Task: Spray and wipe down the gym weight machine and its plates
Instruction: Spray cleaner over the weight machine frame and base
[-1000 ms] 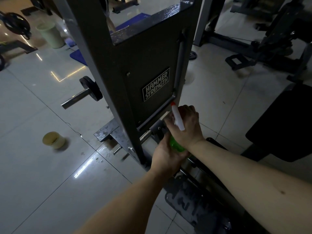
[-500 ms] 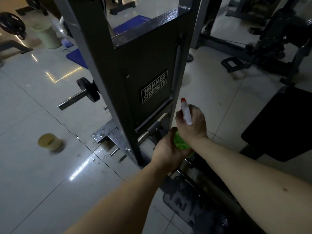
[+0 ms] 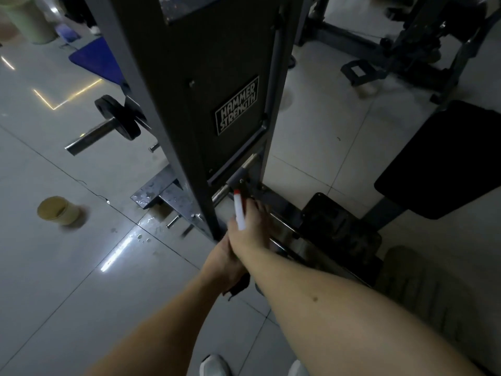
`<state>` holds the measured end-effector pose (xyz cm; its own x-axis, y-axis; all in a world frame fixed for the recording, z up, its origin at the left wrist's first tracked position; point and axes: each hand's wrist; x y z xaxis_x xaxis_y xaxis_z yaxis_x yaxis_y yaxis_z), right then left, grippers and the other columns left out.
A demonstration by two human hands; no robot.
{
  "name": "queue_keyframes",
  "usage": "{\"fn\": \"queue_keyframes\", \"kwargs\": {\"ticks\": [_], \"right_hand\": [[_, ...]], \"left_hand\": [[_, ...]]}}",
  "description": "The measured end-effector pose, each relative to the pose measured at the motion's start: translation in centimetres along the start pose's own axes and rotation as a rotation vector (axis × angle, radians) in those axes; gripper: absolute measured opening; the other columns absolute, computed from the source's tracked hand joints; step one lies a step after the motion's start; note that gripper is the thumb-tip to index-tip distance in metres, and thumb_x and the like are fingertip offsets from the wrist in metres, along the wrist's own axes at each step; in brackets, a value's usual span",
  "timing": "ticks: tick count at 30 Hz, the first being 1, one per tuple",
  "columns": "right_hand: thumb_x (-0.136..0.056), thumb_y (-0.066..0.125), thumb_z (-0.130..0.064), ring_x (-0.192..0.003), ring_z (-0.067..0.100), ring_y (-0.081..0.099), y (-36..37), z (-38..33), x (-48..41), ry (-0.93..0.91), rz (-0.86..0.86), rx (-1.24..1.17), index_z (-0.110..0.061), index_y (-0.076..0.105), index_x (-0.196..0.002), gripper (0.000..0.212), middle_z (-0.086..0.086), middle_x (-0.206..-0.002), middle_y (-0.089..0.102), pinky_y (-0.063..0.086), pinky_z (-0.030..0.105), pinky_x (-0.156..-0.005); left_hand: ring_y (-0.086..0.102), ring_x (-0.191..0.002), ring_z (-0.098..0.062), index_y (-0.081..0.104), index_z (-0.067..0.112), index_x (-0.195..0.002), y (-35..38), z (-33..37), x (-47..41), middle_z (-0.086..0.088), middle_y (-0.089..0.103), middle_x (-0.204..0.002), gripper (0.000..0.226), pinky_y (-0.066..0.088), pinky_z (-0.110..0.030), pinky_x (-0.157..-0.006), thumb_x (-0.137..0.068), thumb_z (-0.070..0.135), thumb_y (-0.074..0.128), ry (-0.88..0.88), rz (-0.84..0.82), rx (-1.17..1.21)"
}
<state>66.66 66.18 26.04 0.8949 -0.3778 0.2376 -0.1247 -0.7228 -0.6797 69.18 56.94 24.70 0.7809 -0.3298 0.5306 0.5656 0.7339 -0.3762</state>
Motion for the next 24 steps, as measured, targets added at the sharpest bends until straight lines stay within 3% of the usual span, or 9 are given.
{"fn": "queue_keyframes", "kwargs": {"ticks": [5, 9, 12, 15, 18, 20, 21, 23, 24], "right_hand": [[-0.088, 0.069, -0.051, -0.134, 0.021, 0.043, 4.2, 3.5, 4.8, 0.027, -0.060, 0.105, -0.023, 0.047, -0.139, 0.063, 0.001, -0.141, 0.051, 0.035, 0.034, -0.110], [-0.087, 0.069, -0.055, -0.137, 0.022, 0.040, 6.5, 7.1, 9.6, 0.196, -0.159, 0.018, -0.023, 0.030, -0.151, 0.082, 0.004, -0.148, 0.041, 0.040, 0.035, -0.111], [-0.083, 0.071, -0.054, -0.126, 0.021, 0.044, 7.5, 10.0, 12.2, 0.175, -0.191, 0.089, -0.017, 0.041, -0.140, 0.075, 0.003, -0.134, 0.050, 0.041, 0.035, -0.108], [-0.075, 0.082, -0.050, -0.120, 0.021, 0.045, 8.4, 13.0, 13.6, 0.210, -0.224, 0.057, -0.013, 0.054, -0.124, 0.067, 0.003, -0.122, 0.057, 0.044, 0.040, -0.104], [-0.071, 0.083, -0.053, -0.110, 0.025, 0.049, 9.3, 15.8, 14.6, 0.265, -0.206, 0.033, -0.007, 0.060, -0.110, 0.064, 0.007, -0.109, 0.060, 0.049, 0.042, -0.095], [-0.072, 0.083, -0.052, -0.107, 0.028, 0.052, 10.0, 17.9, 15.4, 0.302, -0.188, 0.043, -0.002, 0.061, -0.108, 0.065, 0.010, -0.104, 0.061, 0.051, 0.043, -0.091], [-0.073, 0.084, -0.050, -0.107, 0.027, 0.052, 10.3, 18.9, 15.8, 0.317, -0.180, 0.047, -0.001, 0.062, -0.111, 0.065, 0.011, -0.105, 0.063, 0.051, 0.044, -0.091], [-0.076, 0.084, -0.049, -0.107, 0.026, 0.052, 10.7, 20.5, 16.4, 0.328, -0.175, 0.053, -0.002, 0.061, -0.112, 0.064, 0.009, -0.103, 0.062, 0.051, 0.044, -0.092], [-0.077, 0.084, -0.049, -0.106, 0.024, 0.052, 10.8, 21.0, 16.4, 0.346, -0.197, 0.044, -0.004, 0.061, -0.111, 0.061, 0.005, -0.101, 0.059, 0.051, 0.042, -0.092]], "left_hand": [[0.058, -0.109, -0.013, 0.047, 0.033, -0.126, -0.5, -5.9, 2.1, 0.009, 0.061, -0.114, 0.059, 0.052, -0.027, -0.092, -0.080, 0.032, 0.084, -0.113, -0.117, -0.126], [0.063, -0.110, -0.012, 0.049, 0.047, -0.124, 1.1, -11.0, 3.7, 0.016, 0.064, -0.117, 0.074, 0.056, -0.038, -0.099, -0.065, 0.040, 0.091, -0.164, -0.241, -0.214], [0.062, -0.112, -0.012, 0.046, 0.052, -0.127, 3.1, -14.6, 4.1, 0.018, 0.064, -0.120, 0.083, 0.051, -0.037, -0.103, -0.058, 0.045, 0.092, -0.168, -0.294, -0.262], [0.063, -0.112, -0.011, 0.051, 0.045, -0.132, 5.7, -19.5, 3.6, 0.018, 0.065, -0.121, 0.087, 0.051, -0.040, -0.102, -0.055, 0.043, 0.092, -0.167, -0.318, -0.238], [0.061, -0.106, 0.004, 0.057, 0.022, -0.134, 8.0, -22.2, 4.1, 0.013, 0.064, -0.120, 0.083, 0.050, -0.029, -0.096, -0.061, 0.017, 0.096, -0.181, -0.363, -0.181], [0.060, -0.090, 0.020, 0.059, 0.006, -0.118, 9.5, -21.5, 4.6, 0.008, 0.060, -0.109, 0.054, 0.046, -0.008, -0.079, -0.073, -0.010, 0.084, -0.203, -0.418, -0.113], [0.058, -0.077, 0.024, 0.057, 0.009, -0.106, 10.2, -20.4, 4.9, 0.008, 0.056, -0.099, 0.038, 0.045, -0.004, -0.070, -0.082, -0.018, 0.071, -0.215, -0.465, -0.083], [0.057, -0.059, 0.021, 0.046, 0.024, -0.089, 11.4, -18.5, 5.4, 0.009, 0.048, -0.088, 0.043, 0.043, -0.002, -0.058, -0.097, -0.019, 0.047, -0.188, -0.522, -0.089], [0.059, -0.061, 0.016, 0.043, 0.027, -0.087, 12.0, -19.0, 5.3, 0.011, 0.046, -0.087, 0.044, 0.042, -0.001, -0.057, -0.099, -0.016, 0.048, -0.178, -0.536, -0.096]]}}
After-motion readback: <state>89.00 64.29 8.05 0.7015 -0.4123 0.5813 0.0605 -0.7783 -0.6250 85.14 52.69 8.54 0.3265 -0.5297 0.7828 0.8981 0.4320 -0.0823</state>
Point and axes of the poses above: each hand's wrist, its own x-axis away from the middle knuckle, its own y-axis out of the palm, z = x × y
